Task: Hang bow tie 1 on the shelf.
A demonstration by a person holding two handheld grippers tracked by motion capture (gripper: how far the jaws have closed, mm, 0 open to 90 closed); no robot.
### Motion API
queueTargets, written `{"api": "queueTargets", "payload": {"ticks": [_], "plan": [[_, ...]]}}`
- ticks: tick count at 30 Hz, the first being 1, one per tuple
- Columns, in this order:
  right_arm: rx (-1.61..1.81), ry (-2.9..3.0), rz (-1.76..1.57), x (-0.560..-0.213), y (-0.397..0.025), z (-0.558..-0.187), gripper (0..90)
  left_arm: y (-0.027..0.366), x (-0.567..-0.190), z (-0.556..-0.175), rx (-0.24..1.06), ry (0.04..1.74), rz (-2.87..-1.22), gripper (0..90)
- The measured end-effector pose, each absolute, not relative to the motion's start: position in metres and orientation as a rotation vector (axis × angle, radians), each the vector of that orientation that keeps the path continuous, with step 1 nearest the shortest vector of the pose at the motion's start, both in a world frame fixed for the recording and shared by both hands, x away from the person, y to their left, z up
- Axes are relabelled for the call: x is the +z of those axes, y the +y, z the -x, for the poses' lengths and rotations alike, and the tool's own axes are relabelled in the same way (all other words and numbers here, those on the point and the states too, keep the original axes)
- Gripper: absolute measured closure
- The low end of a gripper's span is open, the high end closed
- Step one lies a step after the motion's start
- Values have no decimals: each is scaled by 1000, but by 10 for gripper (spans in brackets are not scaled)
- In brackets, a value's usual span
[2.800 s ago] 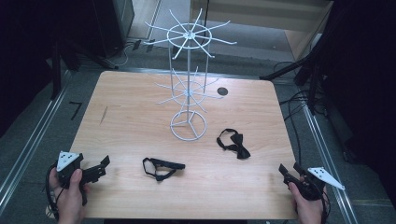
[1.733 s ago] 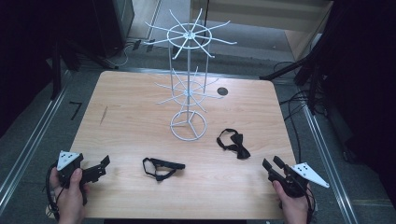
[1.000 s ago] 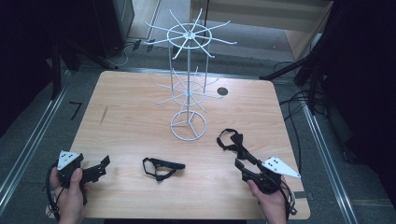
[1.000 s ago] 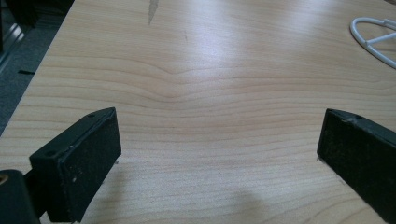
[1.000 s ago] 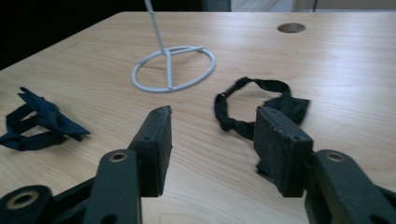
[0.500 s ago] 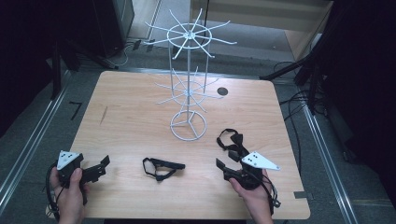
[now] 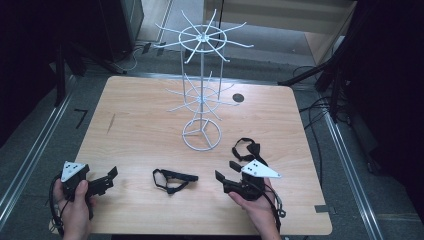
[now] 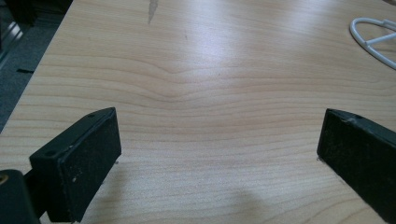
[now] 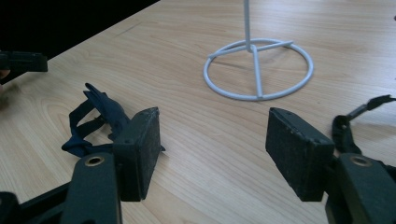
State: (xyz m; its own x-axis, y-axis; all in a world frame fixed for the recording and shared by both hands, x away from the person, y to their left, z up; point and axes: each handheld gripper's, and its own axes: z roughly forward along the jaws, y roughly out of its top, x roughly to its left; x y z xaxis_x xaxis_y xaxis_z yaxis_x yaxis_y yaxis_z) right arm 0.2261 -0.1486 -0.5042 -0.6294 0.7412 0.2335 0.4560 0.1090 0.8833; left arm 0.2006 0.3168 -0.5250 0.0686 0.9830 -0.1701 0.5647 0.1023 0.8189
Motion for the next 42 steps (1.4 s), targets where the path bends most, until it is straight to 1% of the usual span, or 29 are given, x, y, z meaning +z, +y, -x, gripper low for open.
{"api": "queueTargets", "payload": {"ticks": [3,4,5,25,37,42], "plan": [[1521,2131,-1174,-504,-140,-227,388,317,-525,-201,673,1595,-1561,0],[1523,2142,-1178,-504,-137,-227,434,317,-525,-201,672,1595,-1561,0],[1525,2147,-1177,-504,-135,-228,456,317,-525,-201,672,1595,-1560,0],[1543,2281,-1060,-513,-76,-236,507,317,-525,-201,669,1596,-1562,0],[1432,2397,-1044,-529,-48,-242,524,317,-525,-201,667,1595,-1561,0],[1334,2440,-1023,-537,-41,-240,579,317,-525,-201,667,1594,-1565,0]]}}
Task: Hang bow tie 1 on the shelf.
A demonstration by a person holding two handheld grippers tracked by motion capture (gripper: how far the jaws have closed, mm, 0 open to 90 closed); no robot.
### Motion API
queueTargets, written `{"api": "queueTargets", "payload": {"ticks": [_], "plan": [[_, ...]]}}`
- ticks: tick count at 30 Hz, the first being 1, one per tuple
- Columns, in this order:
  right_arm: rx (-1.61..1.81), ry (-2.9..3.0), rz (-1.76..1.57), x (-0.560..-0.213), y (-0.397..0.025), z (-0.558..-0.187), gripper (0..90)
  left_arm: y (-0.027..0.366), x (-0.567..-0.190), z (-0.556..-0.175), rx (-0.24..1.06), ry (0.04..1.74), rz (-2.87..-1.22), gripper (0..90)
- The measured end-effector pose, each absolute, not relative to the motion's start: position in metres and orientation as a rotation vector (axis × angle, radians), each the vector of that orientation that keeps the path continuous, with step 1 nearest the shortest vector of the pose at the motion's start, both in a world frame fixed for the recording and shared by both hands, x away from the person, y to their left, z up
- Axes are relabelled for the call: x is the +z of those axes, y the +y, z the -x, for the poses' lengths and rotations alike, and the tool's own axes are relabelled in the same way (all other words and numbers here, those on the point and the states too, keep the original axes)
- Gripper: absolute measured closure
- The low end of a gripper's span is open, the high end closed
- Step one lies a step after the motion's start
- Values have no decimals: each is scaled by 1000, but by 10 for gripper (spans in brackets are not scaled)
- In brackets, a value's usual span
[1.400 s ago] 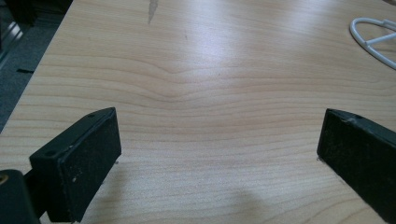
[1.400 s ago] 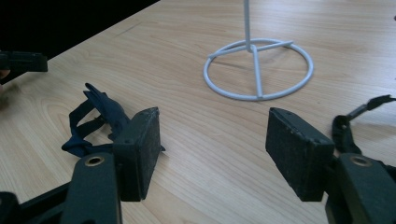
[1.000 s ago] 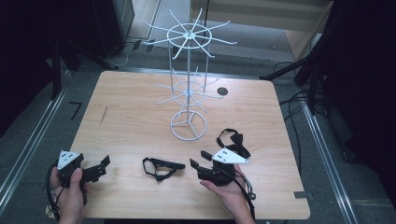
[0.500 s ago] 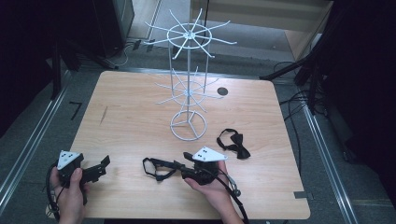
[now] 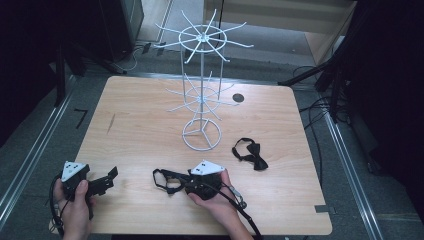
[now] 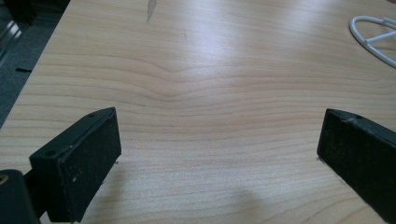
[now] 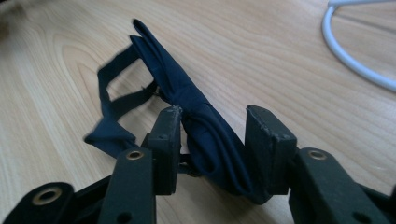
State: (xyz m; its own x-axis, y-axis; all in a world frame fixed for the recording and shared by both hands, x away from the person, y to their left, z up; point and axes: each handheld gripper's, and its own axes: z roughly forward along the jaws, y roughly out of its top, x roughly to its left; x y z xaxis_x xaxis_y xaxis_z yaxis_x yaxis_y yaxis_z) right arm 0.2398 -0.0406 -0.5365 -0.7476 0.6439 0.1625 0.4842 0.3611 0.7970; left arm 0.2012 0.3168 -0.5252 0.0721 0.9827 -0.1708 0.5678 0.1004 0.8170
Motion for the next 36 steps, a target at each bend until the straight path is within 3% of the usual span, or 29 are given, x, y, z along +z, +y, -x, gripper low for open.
{"api": "queueTargets", "payload": {"ticks": [22,36], "plan": [[1314,2458,-998,-542,-43,-237,818,317,-525,-201,665,1596,-1561,0],[1439,2312,-1006,-528,-68,-233,826,317,-525,-201,669,1596,-1561,0]]}}
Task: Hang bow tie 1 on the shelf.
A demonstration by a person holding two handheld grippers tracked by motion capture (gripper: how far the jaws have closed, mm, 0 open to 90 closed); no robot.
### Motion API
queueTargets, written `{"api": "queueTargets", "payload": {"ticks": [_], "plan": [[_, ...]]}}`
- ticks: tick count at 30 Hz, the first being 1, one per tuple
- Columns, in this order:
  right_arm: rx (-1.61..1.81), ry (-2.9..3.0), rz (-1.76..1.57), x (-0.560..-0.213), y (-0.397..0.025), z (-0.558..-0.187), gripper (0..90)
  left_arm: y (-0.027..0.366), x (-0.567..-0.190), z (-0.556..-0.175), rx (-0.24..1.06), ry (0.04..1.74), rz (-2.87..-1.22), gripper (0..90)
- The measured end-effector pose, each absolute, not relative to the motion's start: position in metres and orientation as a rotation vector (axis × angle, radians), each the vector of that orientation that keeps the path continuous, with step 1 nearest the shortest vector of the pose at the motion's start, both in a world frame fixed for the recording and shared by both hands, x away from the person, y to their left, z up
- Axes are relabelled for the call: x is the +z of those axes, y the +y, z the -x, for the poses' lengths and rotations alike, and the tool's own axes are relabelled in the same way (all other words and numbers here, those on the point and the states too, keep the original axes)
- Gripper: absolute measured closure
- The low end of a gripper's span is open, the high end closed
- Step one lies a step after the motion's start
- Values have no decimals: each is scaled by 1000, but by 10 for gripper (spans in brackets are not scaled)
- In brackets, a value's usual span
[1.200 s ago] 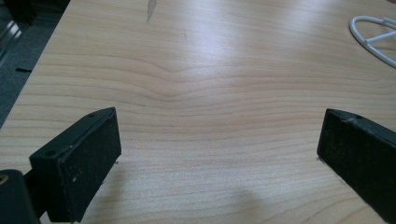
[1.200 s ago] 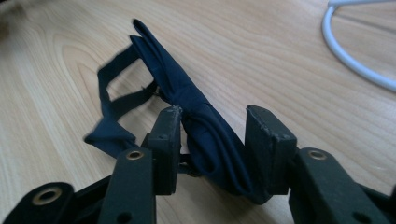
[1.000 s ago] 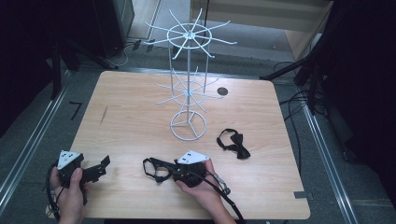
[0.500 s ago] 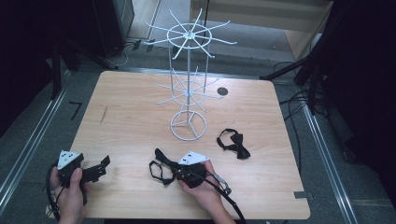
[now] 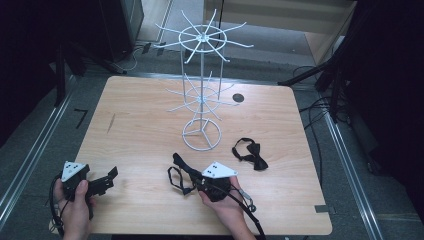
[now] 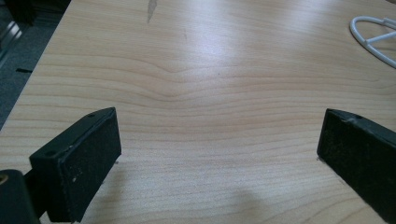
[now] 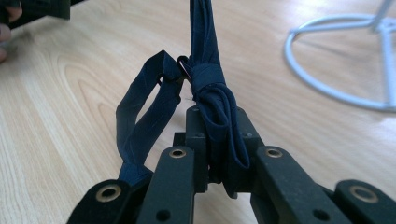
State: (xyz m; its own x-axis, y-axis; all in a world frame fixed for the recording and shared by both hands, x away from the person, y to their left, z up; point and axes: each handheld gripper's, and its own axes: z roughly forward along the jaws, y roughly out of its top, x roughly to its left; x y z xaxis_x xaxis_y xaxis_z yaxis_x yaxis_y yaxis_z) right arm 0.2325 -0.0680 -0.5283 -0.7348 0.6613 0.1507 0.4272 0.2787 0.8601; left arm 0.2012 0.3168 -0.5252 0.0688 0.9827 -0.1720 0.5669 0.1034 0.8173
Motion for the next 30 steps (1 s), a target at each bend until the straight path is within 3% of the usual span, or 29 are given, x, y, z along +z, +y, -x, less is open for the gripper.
{"api": "queueTargets", "payload": {"ticks": [30], "plan": [[1541,1992,-1095,-483,-128,-233,824,317,-525,-201,668,1594,-1563,0]]}}
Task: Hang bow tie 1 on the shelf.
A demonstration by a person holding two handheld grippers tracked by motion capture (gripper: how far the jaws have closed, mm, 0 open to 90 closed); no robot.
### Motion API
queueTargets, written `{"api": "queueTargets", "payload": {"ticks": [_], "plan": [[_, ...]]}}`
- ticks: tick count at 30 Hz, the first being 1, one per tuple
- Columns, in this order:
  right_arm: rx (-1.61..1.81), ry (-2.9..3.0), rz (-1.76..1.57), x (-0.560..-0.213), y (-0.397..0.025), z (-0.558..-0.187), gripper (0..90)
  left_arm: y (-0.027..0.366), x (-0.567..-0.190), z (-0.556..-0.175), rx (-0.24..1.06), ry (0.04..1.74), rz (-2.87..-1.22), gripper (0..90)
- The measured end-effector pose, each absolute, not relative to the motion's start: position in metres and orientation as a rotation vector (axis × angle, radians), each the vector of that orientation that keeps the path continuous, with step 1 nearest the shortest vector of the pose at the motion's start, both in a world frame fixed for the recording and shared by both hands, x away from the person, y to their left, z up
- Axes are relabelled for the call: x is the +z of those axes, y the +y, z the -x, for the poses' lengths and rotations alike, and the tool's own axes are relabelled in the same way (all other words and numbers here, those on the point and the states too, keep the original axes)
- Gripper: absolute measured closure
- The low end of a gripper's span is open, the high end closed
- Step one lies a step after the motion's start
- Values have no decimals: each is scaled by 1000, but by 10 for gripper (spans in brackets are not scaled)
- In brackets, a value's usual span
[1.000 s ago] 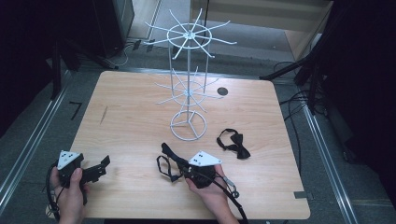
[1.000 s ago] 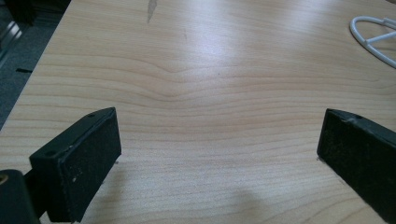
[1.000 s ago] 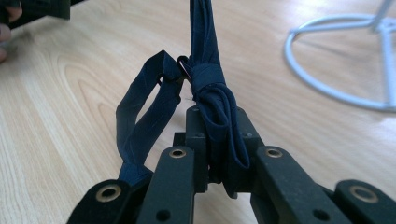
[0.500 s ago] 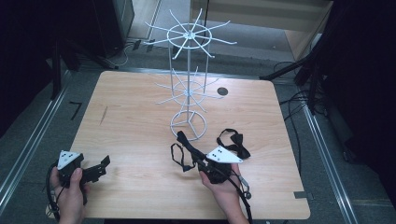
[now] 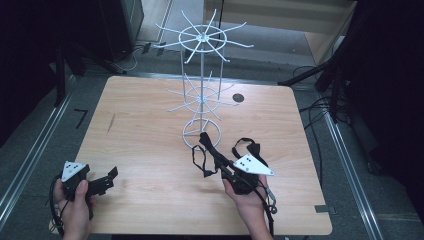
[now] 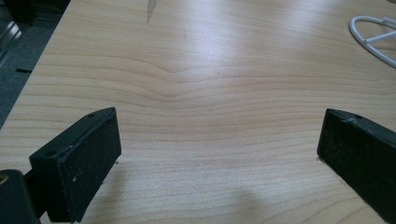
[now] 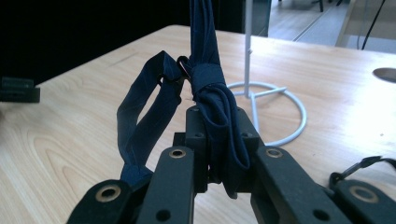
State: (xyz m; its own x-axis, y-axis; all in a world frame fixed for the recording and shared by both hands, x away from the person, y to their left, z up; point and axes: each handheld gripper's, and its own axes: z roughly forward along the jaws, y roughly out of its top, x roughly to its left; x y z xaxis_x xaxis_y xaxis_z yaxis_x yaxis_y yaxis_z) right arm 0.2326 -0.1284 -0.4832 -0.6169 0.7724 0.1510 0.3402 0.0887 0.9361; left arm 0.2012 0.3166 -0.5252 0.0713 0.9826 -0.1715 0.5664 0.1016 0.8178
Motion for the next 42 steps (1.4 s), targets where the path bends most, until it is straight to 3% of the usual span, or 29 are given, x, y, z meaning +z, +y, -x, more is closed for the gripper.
{"api": "queueTargets", "payload": {"ticks": [42], "plan": [[1664,1805,-966,-431,-116,-217,823,317,-525,-201,665,1594,-1564,0]]}}
